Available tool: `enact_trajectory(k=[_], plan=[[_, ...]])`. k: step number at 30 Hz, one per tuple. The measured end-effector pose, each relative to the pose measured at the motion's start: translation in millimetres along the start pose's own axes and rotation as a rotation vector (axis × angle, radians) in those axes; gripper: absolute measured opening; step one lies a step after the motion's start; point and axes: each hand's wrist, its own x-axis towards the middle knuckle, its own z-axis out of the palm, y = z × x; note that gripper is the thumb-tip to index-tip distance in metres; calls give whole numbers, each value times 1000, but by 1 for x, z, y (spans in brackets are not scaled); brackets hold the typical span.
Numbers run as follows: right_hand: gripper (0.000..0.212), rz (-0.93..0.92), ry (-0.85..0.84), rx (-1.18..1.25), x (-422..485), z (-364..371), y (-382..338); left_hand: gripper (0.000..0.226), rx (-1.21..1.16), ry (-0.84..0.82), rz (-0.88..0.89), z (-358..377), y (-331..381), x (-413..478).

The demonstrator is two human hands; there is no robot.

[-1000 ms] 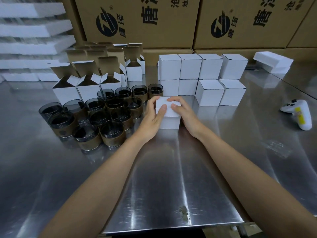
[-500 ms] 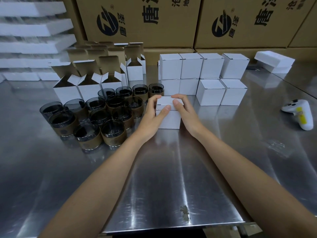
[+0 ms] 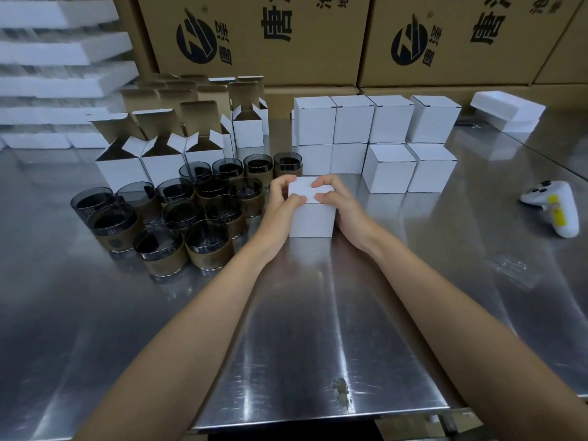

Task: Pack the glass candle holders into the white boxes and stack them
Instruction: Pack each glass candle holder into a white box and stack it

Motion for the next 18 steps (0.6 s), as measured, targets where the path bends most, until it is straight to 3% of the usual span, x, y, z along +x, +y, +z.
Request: enact_trajectory(k=[6, 12, 15, 18], plan=[[14, -54, 26, -30, -4, -3, 3, 52, -28, 67, -45, 6, 2, -4], [44, -116, -37, -176, -10, -15, 6, 37, -99, 92, -71, 5, -4, 0], [41, -214, 89, -248, -8, -15, 8, 36, -70, 90, -58, 4, -8, 0], [32, -305, 336, -501, -3, -19, 11, 38, 42, 80, -58, 4, -12, 1]])
